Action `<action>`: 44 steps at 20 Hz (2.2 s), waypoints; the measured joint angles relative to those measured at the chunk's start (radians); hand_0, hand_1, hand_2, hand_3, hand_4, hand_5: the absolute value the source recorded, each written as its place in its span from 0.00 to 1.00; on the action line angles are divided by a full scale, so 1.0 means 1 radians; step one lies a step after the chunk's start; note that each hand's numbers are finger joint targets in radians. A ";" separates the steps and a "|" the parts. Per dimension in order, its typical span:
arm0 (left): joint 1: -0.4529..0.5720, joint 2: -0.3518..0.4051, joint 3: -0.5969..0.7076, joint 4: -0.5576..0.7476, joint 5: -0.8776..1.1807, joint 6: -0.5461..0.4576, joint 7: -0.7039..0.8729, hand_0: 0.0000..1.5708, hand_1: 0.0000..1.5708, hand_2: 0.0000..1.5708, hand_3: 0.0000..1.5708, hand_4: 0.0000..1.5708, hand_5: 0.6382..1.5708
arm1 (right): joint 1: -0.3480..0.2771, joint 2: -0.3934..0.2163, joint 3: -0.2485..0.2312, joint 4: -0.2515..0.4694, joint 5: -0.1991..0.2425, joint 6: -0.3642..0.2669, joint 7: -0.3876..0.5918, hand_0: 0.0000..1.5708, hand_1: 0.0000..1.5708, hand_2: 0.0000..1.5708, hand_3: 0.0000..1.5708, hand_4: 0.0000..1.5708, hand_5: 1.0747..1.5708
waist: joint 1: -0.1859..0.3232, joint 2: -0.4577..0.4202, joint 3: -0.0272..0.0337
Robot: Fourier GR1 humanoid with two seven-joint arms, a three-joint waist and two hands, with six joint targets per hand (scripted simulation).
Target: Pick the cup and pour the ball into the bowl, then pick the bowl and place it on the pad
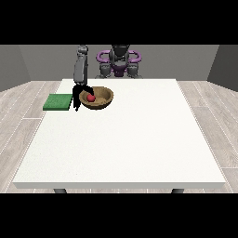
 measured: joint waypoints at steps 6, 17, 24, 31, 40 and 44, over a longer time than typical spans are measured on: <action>-0.017 0.026 0.023 -0.016 0.036 -0.015 0.002 0.00 0.00 0.00 0.00 0.67 0.95 | 0.048 -0.037 -0.009 -0.012 0.025 -0.094 -0.024 1.00 1.00 1.00 1.00 0.58 0.81 | 0.026 0.024 -0.0220; 0.004 0.048 0.052 0.037 0.061 -0.040 -0.006 0.00 0.00 0.00 0.00 0.76 0.95 | 0.089 -0.061 0.054 -0.101 0.048 -0.211 0.107 1.00 1.00 1.00 0.71 0.65 0.95 | 0.045 -0.002 0.0066; 0.071 0.065 0.075 0.114 0.037 -0.054 -0.047 0.00 0.00 0.00 0.00 0.77 0.96 | 0.070 -0.266 0.102 -0.126 0.108 -0.215 0.417 1.00 1.00 1.00 0.53 0.66 0.98 | -0.030 -0.058 0.0113; 0.134 0.093 0.096 0.183 0.010 -0.063 -0.119 0.00 0.00 0.00 0.00 0.77 0.97 | 0.007 -0.433 0.108 -0.156 0.131 -0.145 0.610 1.00 1.00 1.00 0.43 0.68 0.99 | -0.105 -0.089 0.0118; 0.186 0.131 0.118 0.250 0.007 -0.079 -0.230 0.00 0.00 0.00 0.00 0.77 0.98 | -0.020 -0.514 0.064 -0.150 0.116 -0.067 0.632 1.00 1.00 1.00 0.29 0.71 0.99 | -0.138 -0.044 0.0132; 0.183 0.158 0.128 0.270 0.021 -0.098 -0.265 0.00 0.00 0.00 0.00 0.77 0.98 | -0.032 -0.504 0.034 -0.117 0.100 -0.065 0.595 1.00 1.00 1.00 0.31 0.68 0.99 | -0.131 -0.003 0.0133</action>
